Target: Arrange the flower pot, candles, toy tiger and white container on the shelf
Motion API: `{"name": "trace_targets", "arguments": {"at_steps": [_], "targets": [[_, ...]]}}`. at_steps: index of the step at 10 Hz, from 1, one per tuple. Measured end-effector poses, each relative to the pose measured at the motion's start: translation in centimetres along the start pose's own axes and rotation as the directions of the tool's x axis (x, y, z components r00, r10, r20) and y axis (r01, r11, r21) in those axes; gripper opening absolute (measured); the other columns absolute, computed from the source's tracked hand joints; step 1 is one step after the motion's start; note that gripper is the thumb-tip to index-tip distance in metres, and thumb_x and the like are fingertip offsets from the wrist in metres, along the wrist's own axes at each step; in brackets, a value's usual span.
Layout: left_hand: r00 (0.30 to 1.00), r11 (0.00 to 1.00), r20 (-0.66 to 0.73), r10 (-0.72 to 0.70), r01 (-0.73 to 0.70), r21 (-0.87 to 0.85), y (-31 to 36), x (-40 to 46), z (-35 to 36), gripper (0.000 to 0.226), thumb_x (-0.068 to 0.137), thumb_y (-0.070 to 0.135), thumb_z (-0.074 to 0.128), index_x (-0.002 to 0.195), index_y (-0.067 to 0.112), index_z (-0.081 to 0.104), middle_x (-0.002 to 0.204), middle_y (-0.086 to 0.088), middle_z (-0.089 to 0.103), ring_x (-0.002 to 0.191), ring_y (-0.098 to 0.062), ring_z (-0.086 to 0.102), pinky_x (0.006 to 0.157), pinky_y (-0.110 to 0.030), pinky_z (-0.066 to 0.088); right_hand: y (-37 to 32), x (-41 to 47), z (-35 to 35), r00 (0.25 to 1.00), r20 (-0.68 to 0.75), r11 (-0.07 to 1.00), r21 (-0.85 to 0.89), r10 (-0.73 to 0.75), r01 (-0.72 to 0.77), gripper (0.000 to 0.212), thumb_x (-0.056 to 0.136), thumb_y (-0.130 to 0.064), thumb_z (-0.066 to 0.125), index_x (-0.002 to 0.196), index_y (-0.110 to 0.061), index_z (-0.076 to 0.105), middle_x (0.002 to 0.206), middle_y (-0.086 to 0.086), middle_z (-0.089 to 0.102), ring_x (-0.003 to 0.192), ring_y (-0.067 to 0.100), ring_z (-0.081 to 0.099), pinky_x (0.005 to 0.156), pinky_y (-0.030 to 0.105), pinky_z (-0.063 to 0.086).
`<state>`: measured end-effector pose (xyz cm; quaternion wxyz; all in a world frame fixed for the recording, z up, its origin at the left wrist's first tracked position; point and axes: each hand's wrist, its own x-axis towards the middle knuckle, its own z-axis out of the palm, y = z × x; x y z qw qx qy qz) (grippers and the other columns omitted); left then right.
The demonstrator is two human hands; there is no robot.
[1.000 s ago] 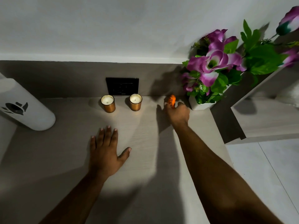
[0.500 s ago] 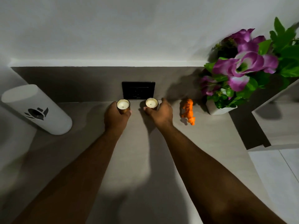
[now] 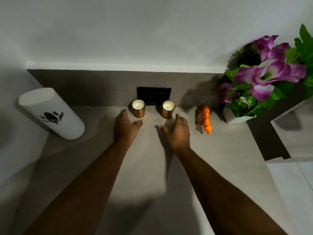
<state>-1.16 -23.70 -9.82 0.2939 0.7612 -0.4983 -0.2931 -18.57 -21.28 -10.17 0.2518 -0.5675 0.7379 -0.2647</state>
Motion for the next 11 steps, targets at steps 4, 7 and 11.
{"name": "trace_targets", "arguments": {"at_steps": [4, 7, 11], "targets": [[0.956, 0.983, -0.292, 0.018, 0.036, 0.178, -10.1, -8.1, -6.4, 0.093, 0.078, 0.043, 0.073, 0.148, 0.004, 0.027, 0.154, -0.024, 0.031, 0.141, -0.041, 0.031, 0.115, -0.05, 0.029, 2.0, -7.6, 2.2, 0.901, 0.356, 0.78, -0.478, -0.248, 0.403, 0.101, 0.079, -0.085, 0.005, 0.156, -0.019, 0.001, 0.165, 0.01, -0.008, 0.151, 0.032, -0.013, 0.12, 0.052, -0.009], [0.811, 0.932, -0.511, -0.286, 0.111, -0.346, -10.6, 1.7, -12.0, 0.096, 0.061, 0.021, 0.089, 0.141, 0.01, 0.038, 0.144, -0.017, 0.049, 0.129, -0.036, 0.049, 0.103, -0.039, 0.04, 2.2, -7.6, 2.8, 0.911, 0.321, 0.772, -0.499, -0.258, 0.395, 0.101, 0.08, -0.087, 0.004, 0.156, -0.021, 0.005, 0.166, 0.008, -0.004, 0.152, 0.03, -0.011, 0.121, 0.051, -0.007], [0.832, 0.956, -0.482, -0.273, 0.18, -0.232, -11.3, 5.4, -13.3, 0.099, 0.067, 0.039, 0.083, 0.145, 0.005, 0.032, 0.148, -0.02, 0.042, 0.138, -0.038, 0.039, 0.115, -0.049, 0.033, 2.2, -7.6, 3.0, 0.923, 0.302, 0.787, -0.496, -0.239, 0.366, 0.098, 0.082, -0.086, 0.013, 0.156, -0.022, 0.007, 0.166, 0.006, -0.002, 0.152, 0.027, -0.009, 0.12, 0.047, -0.011]]}}
